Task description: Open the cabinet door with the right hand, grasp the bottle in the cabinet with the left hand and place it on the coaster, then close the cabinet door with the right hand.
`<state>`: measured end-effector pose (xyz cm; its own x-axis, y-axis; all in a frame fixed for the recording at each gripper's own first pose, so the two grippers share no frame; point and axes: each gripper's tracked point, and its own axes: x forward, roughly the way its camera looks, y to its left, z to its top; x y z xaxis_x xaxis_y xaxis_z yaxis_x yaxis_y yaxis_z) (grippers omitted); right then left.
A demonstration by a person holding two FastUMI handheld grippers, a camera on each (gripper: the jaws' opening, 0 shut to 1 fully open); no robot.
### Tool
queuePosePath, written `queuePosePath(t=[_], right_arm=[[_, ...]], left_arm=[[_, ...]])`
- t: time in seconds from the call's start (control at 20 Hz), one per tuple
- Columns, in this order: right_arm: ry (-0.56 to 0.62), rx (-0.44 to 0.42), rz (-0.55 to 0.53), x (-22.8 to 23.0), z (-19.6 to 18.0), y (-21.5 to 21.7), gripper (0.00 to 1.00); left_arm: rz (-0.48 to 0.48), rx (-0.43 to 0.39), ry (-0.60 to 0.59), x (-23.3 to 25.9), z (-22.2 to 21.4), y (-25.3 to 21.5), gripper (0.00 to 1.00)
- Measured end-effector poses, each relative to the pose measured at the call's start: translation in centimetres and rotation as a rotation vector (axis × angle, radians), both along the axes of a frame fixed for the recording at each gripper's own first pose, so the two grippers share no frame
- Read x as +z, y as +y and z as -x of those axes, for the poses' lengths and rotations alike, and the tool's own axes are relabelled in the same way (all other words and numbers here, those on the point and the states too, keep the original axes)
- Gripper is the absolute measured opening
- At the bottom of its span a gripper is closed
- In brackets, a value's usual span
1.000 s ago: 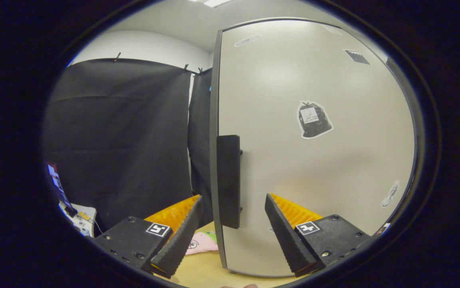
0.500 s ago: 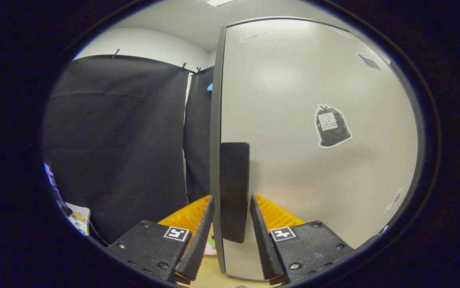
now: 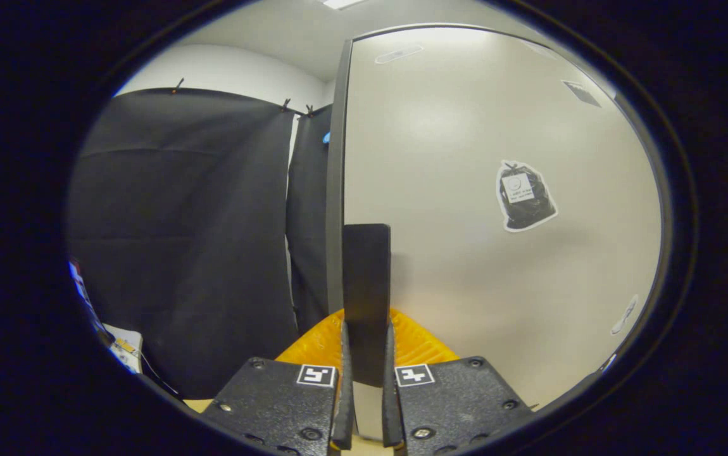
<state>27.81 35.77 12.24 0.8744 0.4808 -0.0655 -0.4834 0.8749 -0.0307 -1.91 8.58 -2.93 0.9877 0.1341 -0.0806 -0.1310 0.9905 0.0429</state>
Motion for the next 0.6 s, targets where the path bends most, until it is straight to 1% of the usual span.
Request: queuePosePath(t=[0.15, 0.4, 0.6], right_arm=[[0.02, 0.012, 0.003, -0.1, 0.4, -0.1, 0.2], [0.023, 0.073, 0.01, 0.1, 2.4, -0.6, 0.21], [0.011, 0.126, 0.001, -0.2, 2.6, -1.5, 0.21]], left_arm=[[-0.002, 0.003, 0.001, 0.2, 0.5, 0.2, 0.95], [-0.014, 0.01, -0.004, 0.6, 1.4, 0.5, 0.95], [-0.023, 0.016, -0.008, 0.8, 1.9, 0.8, 0.95]])
